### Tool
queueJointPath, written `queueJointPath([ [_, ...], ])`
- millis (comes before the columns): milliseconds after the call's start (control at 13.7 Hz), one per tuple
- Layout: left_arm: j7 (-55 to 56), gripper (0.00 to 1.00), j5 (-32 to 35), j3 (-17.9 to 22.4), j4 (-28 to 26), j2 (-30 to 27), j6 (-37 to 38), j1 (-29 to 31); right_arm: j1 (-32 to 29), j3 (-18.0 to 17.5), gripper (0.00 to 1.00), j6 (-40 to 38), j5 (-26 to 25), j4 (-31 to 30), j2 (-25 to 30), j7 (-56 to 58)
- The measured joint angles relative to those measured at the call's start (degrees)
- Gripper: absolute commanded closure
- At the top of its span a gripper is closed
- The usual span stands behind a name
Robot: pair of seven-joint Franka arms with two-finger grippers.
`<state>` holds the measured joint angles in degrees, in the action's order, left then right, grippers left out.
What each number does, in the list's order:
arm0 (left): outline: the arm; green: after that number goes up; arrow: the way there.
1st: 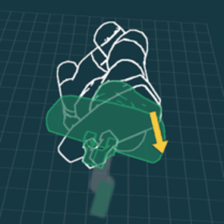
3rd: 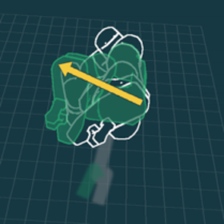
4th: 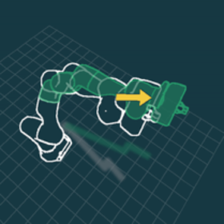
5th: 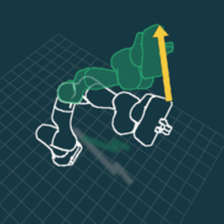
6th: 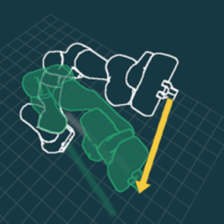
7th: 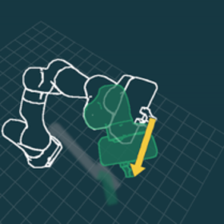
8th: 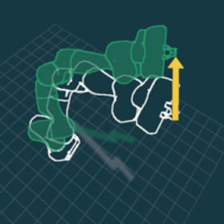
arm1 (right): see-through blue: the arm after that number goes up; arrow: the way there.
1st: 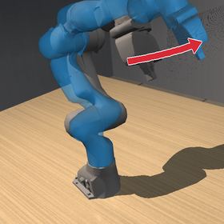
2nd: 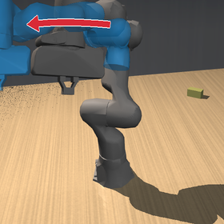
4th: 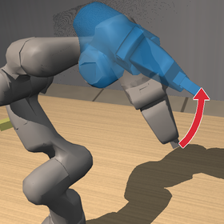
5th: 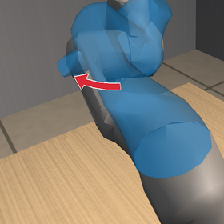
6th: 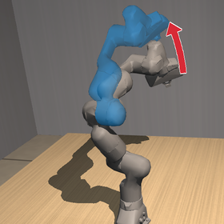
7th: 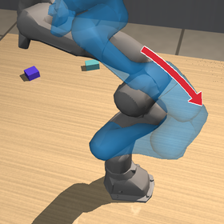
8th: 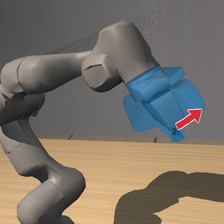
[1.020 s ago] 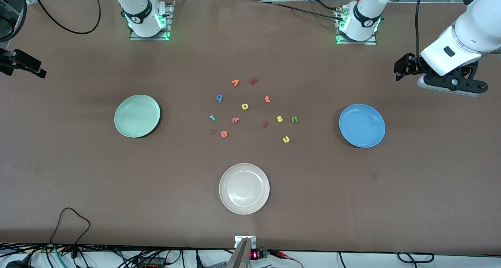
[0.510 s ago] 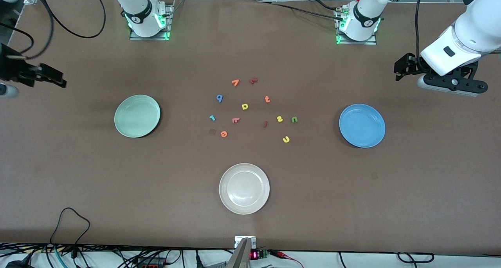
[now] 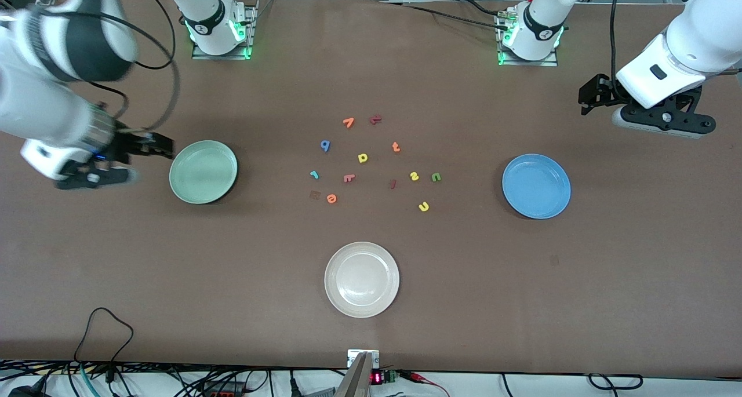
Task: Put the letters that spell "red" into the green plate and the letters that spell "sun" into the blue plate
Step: 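Move both grippers down toward the scattered foam letters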
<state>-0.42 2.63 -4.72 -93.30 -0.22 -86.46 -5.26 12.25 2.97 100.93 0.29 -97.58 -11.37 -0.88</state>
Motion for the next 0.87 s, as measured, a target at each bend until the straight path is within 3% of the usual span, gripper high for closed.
queueJointPath([
  [291,0.2,0.00,3.1,-1.3,1.2,4.8,0.0,-1.4,7.5,-0.1,0.00,4.1,0.0,0.0,-4.9,-6.3],
  [510,2.8,0.00,3.6,-2.1,4.5,13.6,-0.3,-4.6,12.9,-0.2,0.00,4.7,0.0,0.0,-8.4,-7.1],
  [656,11.9,0.00,2.1,-2.5,8.7,20.7,-1.5,-6.7,16.1,-0.2,0.01,7.3,0.0,0.0,-10.5,-7.8],
  [801,25.6,0.00,-1.5,-2.7,14.8,28.2,-4.2,-8.1,17.2,-0.1,0.18,9.8,0.0,0.1,-11.5,-8.1],
  [874,30.4,0.00,-4.1,-2.7,17.2,31.1,-5.3,-8.3,17.2,-0.1,0.33,10.7,0.0,0.1,-11.9,-8.1],
])
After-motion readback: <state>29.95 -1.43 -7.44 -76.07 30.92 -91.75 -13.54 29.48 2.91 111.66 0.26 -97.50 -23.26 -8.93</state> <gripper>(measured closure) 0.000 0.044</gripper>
